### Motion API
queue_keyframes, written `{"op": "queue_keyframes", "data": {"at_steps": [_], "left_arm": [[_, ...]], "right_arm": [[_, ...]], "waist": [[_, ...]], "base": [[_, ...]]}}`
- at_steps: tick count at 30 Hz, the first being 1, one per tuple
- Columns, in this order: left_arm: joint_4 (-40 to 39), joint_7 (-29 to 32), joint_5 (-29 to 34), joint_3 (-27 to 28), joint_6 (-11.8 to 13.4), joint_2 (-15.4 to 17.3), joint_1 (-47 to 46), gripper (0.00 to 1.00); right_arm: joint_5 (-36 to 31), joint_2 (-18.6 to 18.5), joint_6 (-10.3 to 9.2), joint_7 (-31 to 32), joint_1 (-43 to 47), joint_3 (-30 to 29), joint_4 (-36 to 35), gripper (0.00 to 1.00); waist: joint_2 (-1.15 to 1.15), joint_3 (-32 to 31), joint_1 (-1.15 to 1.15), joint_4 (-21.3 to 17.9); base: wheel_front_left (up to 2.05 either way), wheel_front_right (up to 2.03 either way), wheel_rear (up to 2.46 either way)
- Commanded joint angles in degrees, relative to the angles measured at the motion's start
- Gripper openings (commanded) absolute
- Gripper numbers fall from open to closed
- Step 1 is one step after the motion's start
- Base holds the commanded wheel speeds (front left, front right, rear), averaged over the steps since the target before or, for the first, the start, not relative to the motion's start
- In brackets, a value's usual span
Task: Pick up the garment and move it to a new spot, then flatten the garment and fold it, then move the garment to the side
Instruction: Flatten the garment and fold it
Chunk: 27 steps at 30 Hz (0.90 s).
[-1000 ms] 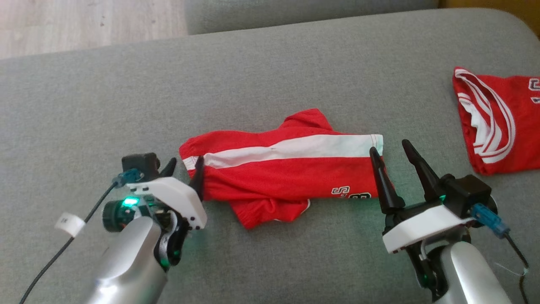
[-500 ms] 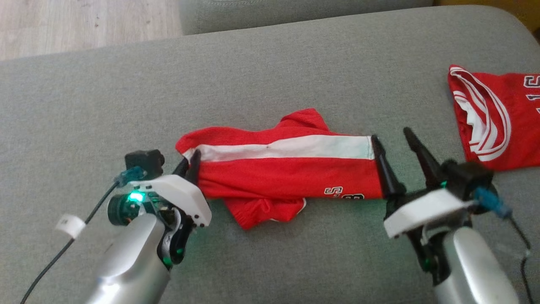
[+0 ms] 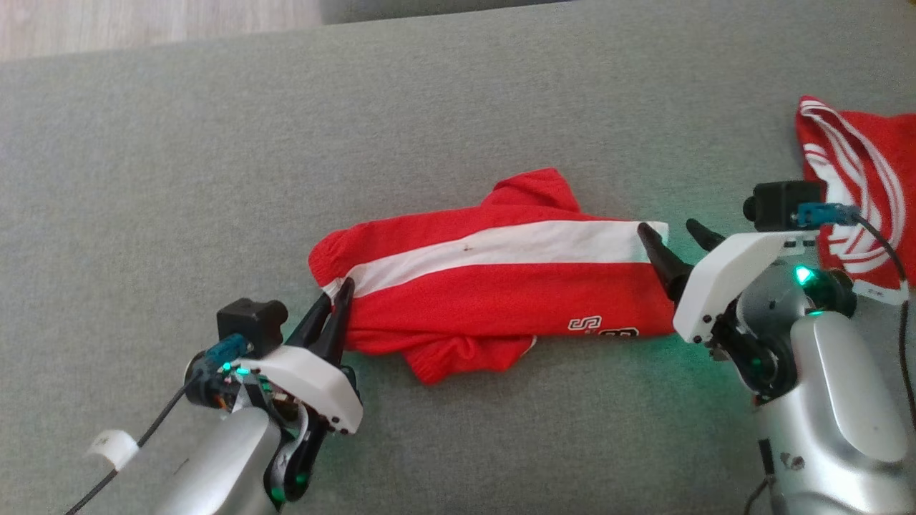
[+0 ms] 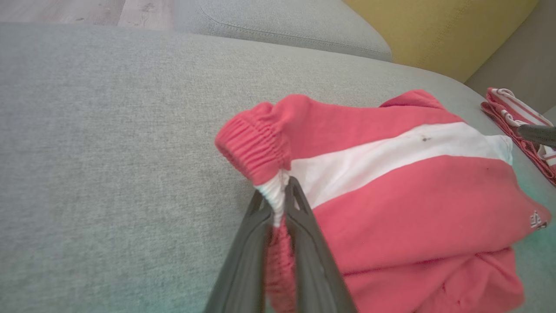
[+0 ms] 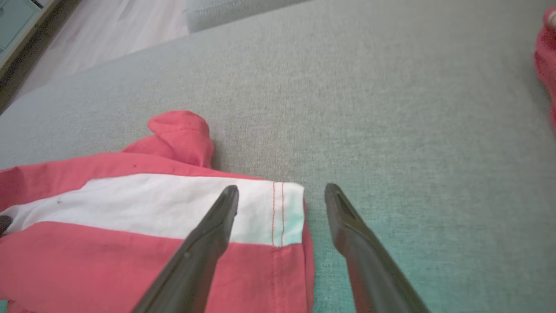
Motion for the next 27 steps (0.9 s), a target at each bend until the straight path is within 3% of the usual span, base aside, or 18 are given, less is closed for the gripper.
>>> {"op": "queue_keyframes", "data": {"at_steps": [1, 9, 27], "left_arm": [[-2.1, -0.7, 0.5, 1.6, -0.1, 1.5, -2.4, 0.0], [-2.9, -0.6, 0.4, 1.7, 0.0, 2.0, -3.0, 0.0], [-3.4, -0.3, -0.8, 1.8, 0.2, 2.6, -3.2, 0.0]], "right_arm": [[1.2, 0.7, 0.4, 1.3, -2.4, 1.2, -1.0, 1.0], [3.9, 0.8, 0.4, 3.5, -3.8, 3.2, 2.7, 1.0], [9.7, 0.8, 0.4, 1.1, -6.5, 7.9, 5.7, 1.0]], "waist": [[0.0, 0.7, 0.0, 0.7], [0.0, 1.5, 0.0, 0.6], [0.0, 1.3, 0.0, 0.3]], "base": [[0.0, 0.0, 0.0], [0.0, 0.0, 0.0], [0.0, 0.0, 0.0]]}}
